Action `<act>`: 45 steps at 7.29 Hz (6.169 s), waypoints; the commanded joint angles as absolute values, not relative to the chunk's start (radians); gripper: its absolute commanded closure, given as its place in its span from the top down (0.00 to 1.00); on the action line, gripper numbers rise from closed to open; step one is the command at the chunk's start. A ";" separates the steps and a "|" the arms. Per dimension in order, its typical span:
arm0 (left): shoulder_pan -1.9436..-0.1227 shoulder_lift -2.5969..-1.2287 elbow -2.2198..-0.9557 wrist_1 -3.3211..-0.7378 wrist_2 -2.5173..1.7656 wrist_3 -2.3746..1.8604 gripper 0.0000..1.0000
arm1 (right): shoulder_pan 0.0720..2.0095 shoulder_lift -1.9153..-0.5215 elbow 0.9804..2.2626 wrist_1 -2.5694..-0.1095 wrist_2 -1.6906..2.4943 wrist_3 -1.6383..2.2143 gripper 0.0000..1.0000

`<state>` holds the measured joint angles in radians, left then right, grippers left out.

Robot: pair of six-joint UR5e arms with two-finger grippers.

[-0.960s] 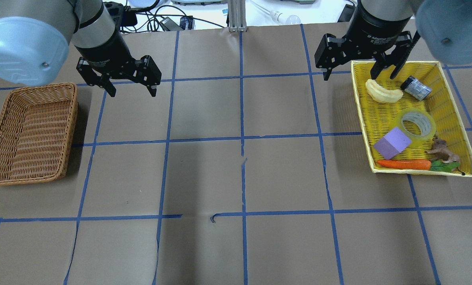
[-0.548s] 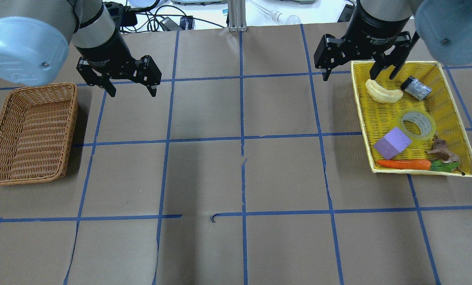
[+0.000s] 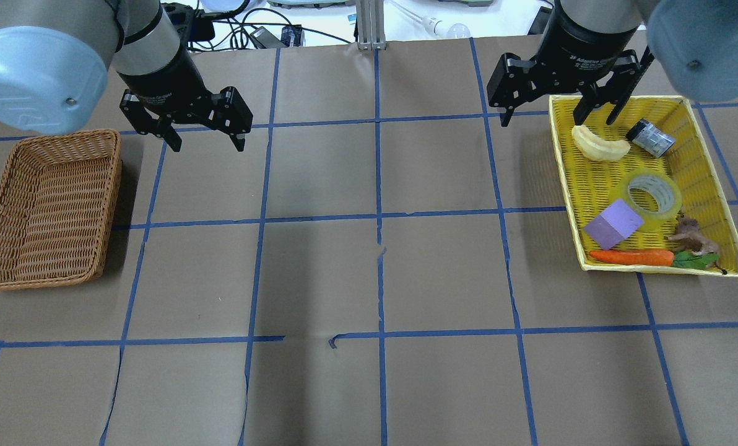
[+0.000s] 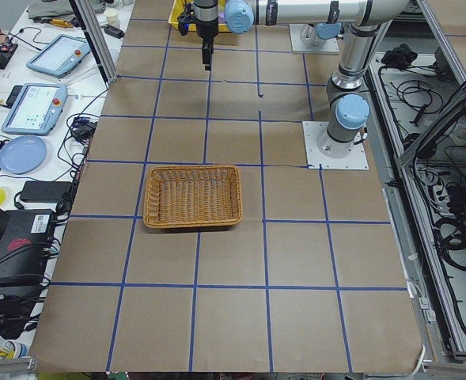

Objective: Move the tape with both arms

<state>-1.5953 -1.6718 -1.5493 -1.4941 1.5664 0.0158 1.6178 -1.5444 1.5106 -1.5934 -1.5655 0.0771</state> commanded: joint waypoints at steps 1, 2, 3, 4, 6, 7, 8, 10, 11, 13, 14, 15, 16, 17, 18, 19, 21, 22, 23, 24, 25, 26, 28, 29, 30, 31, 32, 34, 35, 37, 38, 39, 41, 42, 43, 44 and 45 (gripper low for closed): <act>-1.595 -1.672 -1.549 -1.494 1.566 0.017 1.00 | 1.614 -1.530 1.505 -1.579 -1.548 0.045 1.00; -1.595 -1.672 -1.549 -1.494 1.571 0.017 1.00 | 1.614 -1.526 1.490 -1.545 -1.534 0.034 1.00; -1.595 -1.672 -1.549 -1.494 1.568 0.015 1.00 | 1.609 -1.500 1.448 -1.475 -1.542 0.031 1.00; -1.595 -1.672 -1.549 -1.494 1.569 0.017 1.00 | 1.586 -1.465 1.395 -1.424 -1.543 0.028 1.00; -1.595 -1.672 -1.549 -1.494 1.574 0.017 1.00 | 1.519 -1.460 1.381 -1.391 -1.539 -0.017 1.00; -1.595 -1.672 -1.549 -1.494 1.574 0.017 1.00 | 1.506 -1.460 1.384 -1.390 -1.542 -0.023 1.00; -1.595 -1.672 -1.549 -1.493 1.574 0.017 1.00 | 1.476 -1.457 1.385 -1.393 -1.545 -0.091 1.00; -1.595 -1.672 -1.549 -1.494 1.572 0.017 1.00 | 1.314 -1.450 1.429 -1.417 -1.534 -0.461 1.00; -1.595 -1.672 -1.549 -1.494 1.574 0.017 1.00 | 1.242 -1.445 1.486 -1.513 -1.540 -0.586 1.00; -1.595 -1.672 -1.549 -1.493 1.574 0.017 1.00 | 1.104 -1.383 1.636 -1.773 -1.532 -0.896 1.00; -1.595 -1.672 -1.549 -1.493 1.574 0.017 1.00 | 1.042 -1.335 1.694 -1.922 -1.529 -1.026 1.00; -1.595 -1.672 -1.549 -1.493 1.574 0.017 1.00 | 1.026 -1.292 1.730 -2.025 -1.528 -1.093 1.00; -1.595 -1.672 -1.549 -1.493 1.574 0.017 1.00 | 1.026 -1.235 1.771 -2.124 -1.520 -1.127 0.94; -1.595 -1.672 -1.549 -1.493 1.574 0.017 1.00 | 1.022 -1.182 1.805 -2.229 -1.497 -1.146 0.94; -1.595 -1.672 -1.549 -1.493 1.574 0.017 1.00 | 1.017 -1.157 1.816 -2.236 -1.494 -1.144 0.84; -1.595 -1.674 -1.549 -1.494 1.574 0.017 1.00 | 1.017 -1.152 1.816 -2.241 -1.511 -1.144 0.71; -1.595 -1.674 -1.549 -1.493 1.571 0.017 1.00 | 1.017 -1.149 1.812 -2.241 -1.525 -1.144 0.17; -1.595 -1.674 -1.551 -1.494 1.569 0.017 1.00 | 1.017 -1.149 1.815 -2.241 -1.528 -1.146 0.00; -1.595 -1.674 -1.551 -1.493 1.569 0.017 1.00 | 1.017 -1.149 1.809 -2.229 -1.523 -1.143 0.00; -1.595 -1.674 -1.551 -1.493 1.569 0.017 1.00 | 1.017 -1.161 1.790 -2.211 -1.517 -1.137 0.00; -1.595 -1.674 -1.551 -1.493 1.568 0.017 1.00 | 1.031 -1.176 1.725 -2.150 -1.511 -1.129 0.00; -1.595 -1.674 -1.551 -1.493 1.568 0.017 1.00 | 1.052 -1.184 1.630 -2.053 -1.505 -1.105 0.00; -1.595 -1.674 -1.551 -1.493 1.568 0.017 1.00 | 1.196 -1.180 1.508 -1.987 -1.511 -0.984 0.00; -1.595 -1.674 -1.551 -1.493 1.568 0.017 1.00 | 1.265 -1.172 1.482 -1.988 -1.509 -0.885 0.00; -1.595 -1.674 -1.551 -1.493 1.566 0.017 1.00 | 1.334 -1.161 1.479 -1.991 -1.506 -0.762 0.00; -1.595 -1.674 -1.551 -1.493 1.566 0.017 1.00 | 1.423 -1.141 1.462 -2.002 -1.519 -0.671 0.00; -1.595 -1.674 -1.551 -1.493 1.568 0.017 1.00 | 1.490 -1.103 1.425 -2.003 -1.525 -0.601 0.00; -1.595 -1.675 -1.551 -1.493 1.568 0.017 1.00 | 1.604 -0.969 1.291 -2.006 -1.529 -0.392 0.00; -1.595 -1.675 -1.551 -1.493 1.568 0.017 1.00 | 1.649 -0.912 1.246 -2.006 -1.516 -0.253 0.00; -1.595 -1.677 -1.551 -1.493 1.566 0.017 1.00 | 1.753 -0.844 1.198 -2.008 -1.512 -0.007 0.00; -1.595 -1.677 -1.551 -1.493 1.568 0.017 1.00 | 1.790 -0.830 1.198 -2.011 -1.516 0.074 0.00; -1.595 -1.677 -1.551 -1.494 1.568 0.017 1.00 | 1.802 -0.819 1.198 -2.011 -1.517 0.089 0.00; -1.595 -1.674 -1.569 -1.493 1.568 0.017 1.00 | 1.833 -0.805 1.209 -2.011 -1.517 0.135 0.20; -1.595 -1.672 -1.574 -1.493 1.568 0.017 1.00 | 1.833 -0.798 1.213 -2.011 -1.516 0.135 0.53; -1.595 -1.671 -1.574 -1.493 1.568 0.017 1.00 | 1.836 -0.796 1.213 -2.011 -1.516 0.137 0.70; -1.597 -1.672 -1.574 -1.491 1.566 0.017 1.00 | 1.836 -0.805 1.212 -2.002 -1.514 0.137 1.00; -1.595 -1.672 -1.574 -1.491 1.565 0.017 1.00 | 1.835 -0.831 1.210 -1.996 -1.514 0.135 1.00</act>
